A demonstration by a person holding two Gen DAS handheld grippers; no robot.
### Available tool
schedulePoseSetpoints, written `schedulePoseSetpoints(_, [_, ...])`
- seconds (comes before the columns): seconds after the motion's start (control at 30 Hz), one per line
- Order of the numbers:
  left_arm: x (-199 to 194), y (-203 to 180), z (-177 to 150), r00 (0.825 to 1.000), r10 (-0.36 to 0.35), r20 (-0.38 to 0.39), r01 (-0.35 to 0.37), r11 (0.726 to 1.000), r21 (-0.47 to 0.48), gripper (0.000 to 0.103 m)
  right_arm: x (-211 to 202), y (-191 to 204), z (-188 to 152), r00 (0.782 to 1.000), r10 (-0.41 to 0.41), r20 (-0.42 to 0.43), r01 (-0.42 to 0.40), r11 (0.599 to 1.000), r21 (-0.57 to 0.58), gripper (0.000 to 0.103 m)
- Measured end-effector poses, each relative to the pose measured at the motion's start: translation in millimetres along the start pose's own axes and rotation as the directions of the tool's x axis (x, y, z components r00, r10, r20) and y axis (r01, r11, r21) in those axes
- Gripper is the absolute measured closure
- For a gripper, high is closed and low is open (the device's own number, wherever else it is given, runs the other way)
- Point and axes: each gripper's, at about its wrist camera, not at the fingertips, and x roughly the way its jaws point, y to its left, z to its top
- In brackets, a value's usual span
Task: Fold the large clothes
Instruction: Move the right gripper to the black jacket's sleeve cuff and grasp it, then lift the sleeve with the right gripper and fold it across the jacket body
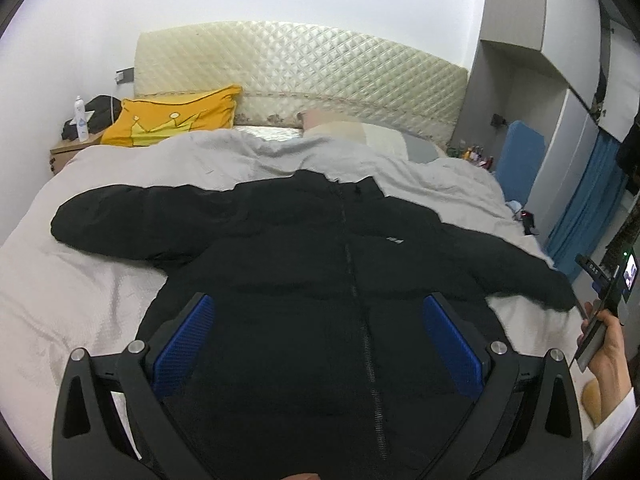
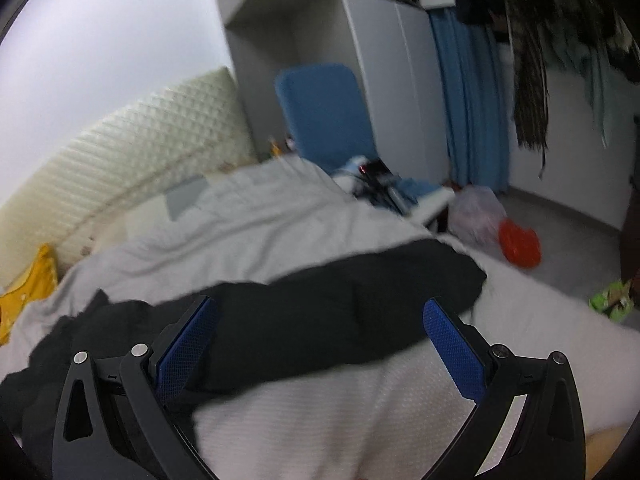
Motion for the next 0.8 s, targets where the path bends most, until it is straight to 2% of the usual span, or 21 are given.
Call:
schedulePoseSetpoints(0.2, [19,12,-11,0.998,0.019,-0.055,-0.02,1.0,-0.013,0.0,44,-45,-20,0.992,0.017,-0.124,0.0,0.991,0.131,0.0])
schedulePoseSetpoints(0.33, [20,12,-16,0.998,0.022,-0.063,-0.023,1.0,-0.012,0.0,56,-73,-26,0.989,0.03,-0.145,0.002,0.976,0.216,0.0])
schedulePoseSetpoints(0.5, [26,15,-21,0.996,0.007,-0.088,-0.01,0.999,-0.032,0.0,73,-107,-37,0.98,0.117,-0.159,-0.044,0.916,0.399,0.001])
schedulePoseSetpoints(0.6, [30,14,-23,0.995,0.01,-0.1,-0.013,0.999,-0.032,0.0,83,-123,-42,0.977,0.148,-0.156,-0.056,0.876,0.479,0.006])
schedulePoseSetpoints(0.67, [33,15,-25,0.994,0.013,-0.104,-0.017,0.999,-0.039,0.0,91,-135,-47,0.972,0.188,-0.142,-0.08,0.83,0.552,0.006])
schedulePoseSetpoints(0.73, [37,16,-24,0.994,0.009,-0.109,-0.015,0.998,-0.053,0.0,99,-142,-51,0.966,0.223,-0.129,-0.103,0.793,0.6,0.006])
schedulePoseSetpoints(0.8, [38,16,-26,0.994,0.007,-0.112,-0.014,0.998,-0.061,0.0,107,-146,-51,0.964,0.235,-0.121,-0.111,0.775,0.622,0.006])
